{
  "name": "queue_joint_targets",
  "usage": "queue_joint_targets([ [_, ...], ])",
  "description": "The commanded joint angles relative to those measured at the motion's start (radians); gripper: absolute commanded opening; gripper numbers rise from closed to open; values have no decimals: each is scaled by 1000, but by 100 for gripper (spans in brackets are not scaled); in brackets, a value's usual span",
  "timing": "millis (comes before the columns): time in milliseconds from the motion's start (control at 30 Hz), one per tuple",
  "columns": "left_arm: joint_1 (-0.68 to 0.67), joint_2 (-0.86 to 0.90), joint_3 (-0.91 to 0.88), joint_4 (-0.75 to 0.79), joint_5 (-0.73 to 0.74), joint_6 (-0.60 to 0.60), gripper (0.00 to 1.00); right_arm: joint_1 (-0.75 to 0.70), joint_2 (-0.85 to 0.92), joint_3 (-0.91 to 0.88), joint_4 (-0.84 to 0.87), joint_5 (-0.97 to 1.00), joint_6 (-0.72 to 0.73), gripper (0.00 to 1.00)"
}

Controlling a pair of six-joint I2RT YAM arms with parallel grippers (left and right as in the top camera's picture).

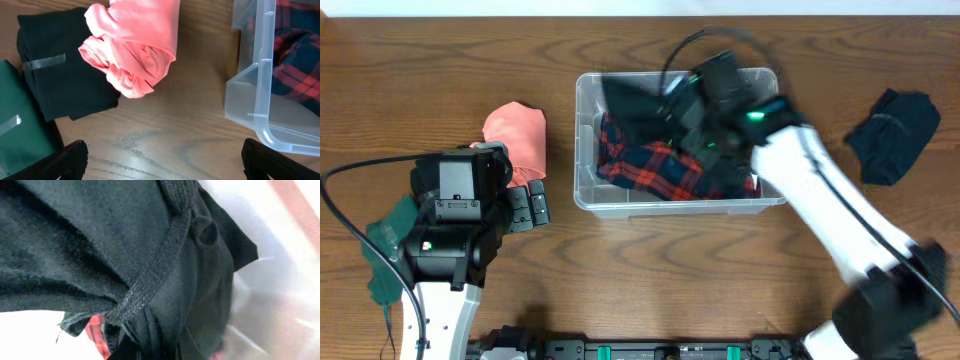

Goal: Pack container
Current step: 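Grasp the black garment on the right and drop it into the bin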

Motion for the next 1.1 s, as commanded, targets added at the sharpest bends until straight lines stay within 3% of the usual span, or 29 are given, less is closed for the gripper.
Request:
queue_joint_targets([
  [0, -4, 1, 22, -2, -1, -2, 98, 23, 96, -21, 39, 16, -19, 11],
  [100, -4, 1, 22, -2, -1, -3, 98, 32, 143, -20, 42, 16, 39, 34],
  [133, -4, 1, 22, -2, 0, -3, 98, 34, 140, -19, 38, 21, 48, 55],
  [167, -4, 1, 22, -2, -1, -3, 98, 34, 126, -12, 31, 32, 59, 69],
  [233, -4, 1, 22, -2, -1, -2, 98, 34, 80, 11, 19, 73, 80, 75],
  [267, -4, 1, 22, -2, -1, -2, 98, 32, 50, 25, 16, 90, 79, 83],
  [300, -4, 1, 22, -2, -1, -2, 98, 29, 9, 40, 16, 115, 79, 99],
  [533, -4, 1, 22, -2, -1, -2, 98, -81, -253, 71, 127, 293, 115, 99],
  [733, -4, 1, 22, -2, -1, -2, 98, -435, -273, 53, 16, 318, 632, 99],
  [833, -4, 1, 22, -2, 0, -3, 98, -616, -233, 10, -24, 215, 762, 99],
  [1067, -4, 1, 22, -2, -1, -2, 98, -927, -70, -114, 151, -27, 710, 99],
])
